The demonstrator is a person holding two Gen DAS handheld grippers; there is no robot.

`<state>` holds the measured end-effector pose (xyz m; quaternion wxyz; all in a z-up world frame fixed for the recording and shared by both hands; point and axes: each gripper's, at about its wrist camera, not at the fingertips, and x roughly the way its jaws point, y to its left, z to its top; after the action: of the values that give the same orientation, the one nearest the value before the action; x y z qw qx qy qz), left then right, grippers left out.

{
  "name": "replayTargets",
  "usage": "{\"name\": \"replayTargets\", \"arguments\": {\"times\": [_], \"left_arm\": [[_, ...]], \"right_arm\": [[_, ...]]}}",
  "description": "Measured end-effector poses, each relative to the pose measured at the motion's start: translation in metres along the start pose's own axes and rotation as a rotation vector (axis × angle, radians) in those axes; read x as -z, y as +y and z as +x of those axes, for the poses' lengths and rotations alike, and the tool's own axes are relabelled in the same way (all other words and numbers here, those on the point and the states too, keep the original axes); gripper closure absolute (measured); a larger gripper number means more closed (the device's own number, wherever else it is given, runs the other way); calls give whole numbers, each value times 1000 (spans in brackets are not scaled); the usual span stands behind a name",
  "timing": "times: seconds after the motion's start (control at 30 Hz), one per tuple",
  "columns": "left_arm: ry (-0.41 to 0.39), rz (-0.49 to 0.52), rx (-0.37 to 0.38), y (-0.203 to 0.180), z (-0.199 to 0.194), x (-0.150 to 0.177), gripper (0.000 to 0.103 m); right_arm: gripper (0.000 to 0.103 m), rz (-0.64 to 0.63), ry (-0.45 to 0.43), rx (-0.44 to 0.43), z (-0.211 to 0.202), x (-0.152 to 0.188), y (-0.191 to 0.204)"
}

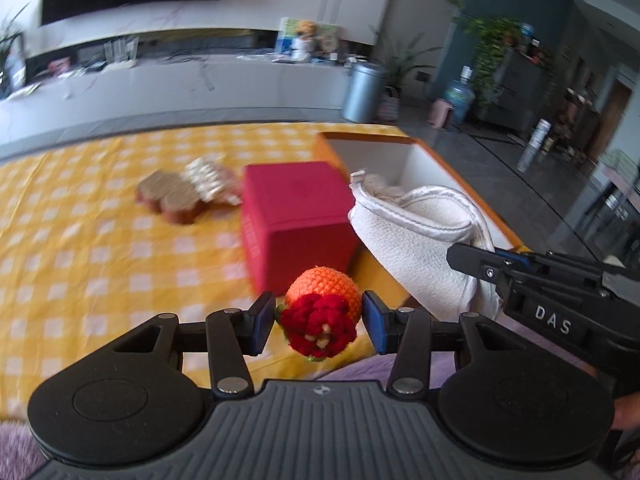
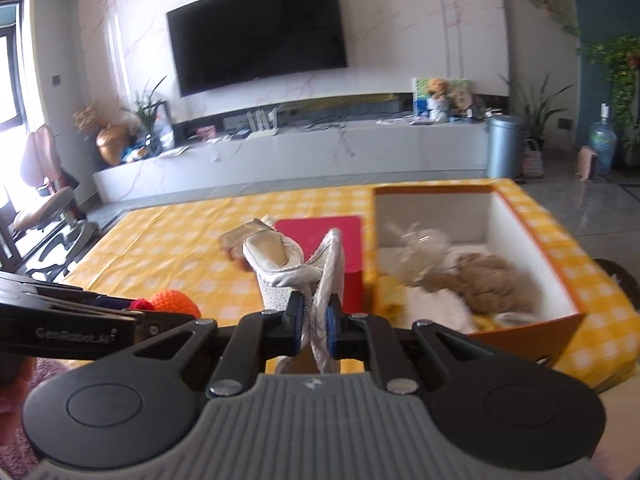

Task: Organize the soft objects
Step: 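Carry the crocheted ball and white pouch over the open cardboard box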

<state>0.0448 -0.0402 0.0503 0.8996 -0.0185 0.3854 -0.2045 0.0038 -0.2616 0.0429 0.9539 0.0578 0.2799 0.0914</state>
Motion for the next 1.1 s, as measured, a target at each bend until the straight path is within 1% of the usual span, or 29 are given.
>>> {"name": "replayTargets", "arguments": {"times": [0.17, 0.33, 0.47, 0.57, 0.7, 0.87, 1.0, 1.1], "left_arm": [[3, 95, 62, -31, 19, -26, 49], [-5, 213, 99, -66, 43, -52, 49], [4, 323, 80, -88, 68, -68, 49], [29, 365, 84, -97, 92, -79, 49], [53, 453, 68, -107, 126, -90, 49], [83, 547, 69, -115, 169, -103, 49], [92, 634, 84, -121, 197, -103, 49], [107, 697, 76, -125, 220, -97, 49]], "right_arm": [[94, 5, -32, 47, -11, -15, -34], [94, -11, -61, 117, -14, -34, -70], [94, 1, -68, 157, -11, -50, -101], [94, 16, -66, 169, -3, -60, -121], [94, 16, -43, 162, 20, -69, -136], [94, -22, 11, 154, 64, -74, -149], [94, -61, 54, 162, 100, -79, -158], [93, -111, 85, 173, 126, -82, -165]]}}
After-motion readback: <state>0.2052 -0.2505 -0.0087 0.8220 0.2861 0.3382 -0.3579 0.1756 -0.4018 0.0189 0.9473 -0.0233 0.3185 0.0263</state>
